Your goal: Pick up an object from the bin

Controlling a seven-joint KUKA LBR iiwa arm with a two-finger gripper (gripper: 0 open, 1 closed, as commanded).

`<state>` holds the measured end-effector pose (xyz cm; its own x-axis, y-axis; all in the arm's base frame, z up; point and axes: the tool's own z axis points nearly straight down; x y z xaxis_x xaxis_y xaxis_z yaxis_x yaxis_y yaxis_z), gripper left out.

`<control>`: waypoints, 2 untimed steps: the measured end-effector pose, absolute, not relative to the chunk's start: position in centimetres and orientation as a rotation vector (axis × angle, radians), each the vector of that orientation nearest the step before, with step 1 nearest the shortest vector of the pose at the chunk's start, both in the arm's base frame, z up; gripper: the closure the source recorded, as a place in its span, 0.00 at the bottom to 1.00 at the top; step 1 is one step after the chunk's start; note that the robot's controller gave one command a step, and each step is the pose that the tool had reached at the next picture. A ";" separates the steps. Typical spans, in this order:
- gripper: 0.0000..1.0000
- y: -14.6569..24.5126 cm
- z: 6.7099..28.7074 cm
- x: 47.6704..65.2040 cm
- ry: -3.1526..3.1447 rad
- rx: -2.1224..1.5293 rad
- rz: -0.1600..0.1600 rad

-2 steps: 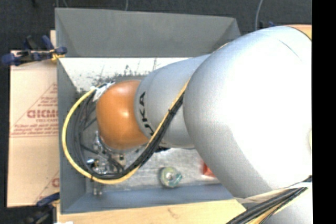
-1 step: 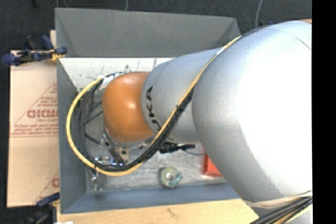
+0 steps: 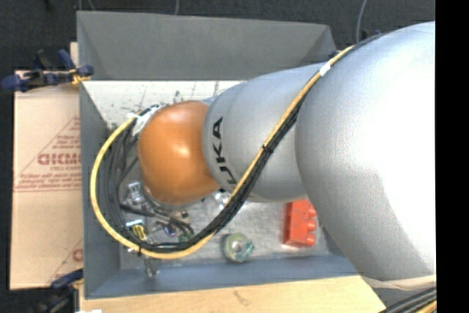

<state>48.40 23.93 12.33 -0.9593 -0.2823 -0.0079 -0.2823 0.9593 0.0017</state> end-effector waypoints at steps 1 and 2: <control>0.00 23.7 7.3 48.7 3.073 -0.586 0.004; 0.00 23.8 7.5 49.0 3.076 -0.577 0.007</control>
Offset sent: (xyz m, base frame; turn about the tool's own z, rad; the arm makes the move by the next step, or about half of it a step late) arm -0.0015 -0.0028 -0.0533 -0.0924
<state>49.02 23.76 7.49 -0.9318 -0.3627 -0.0127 -0.3627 0.9319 0.0021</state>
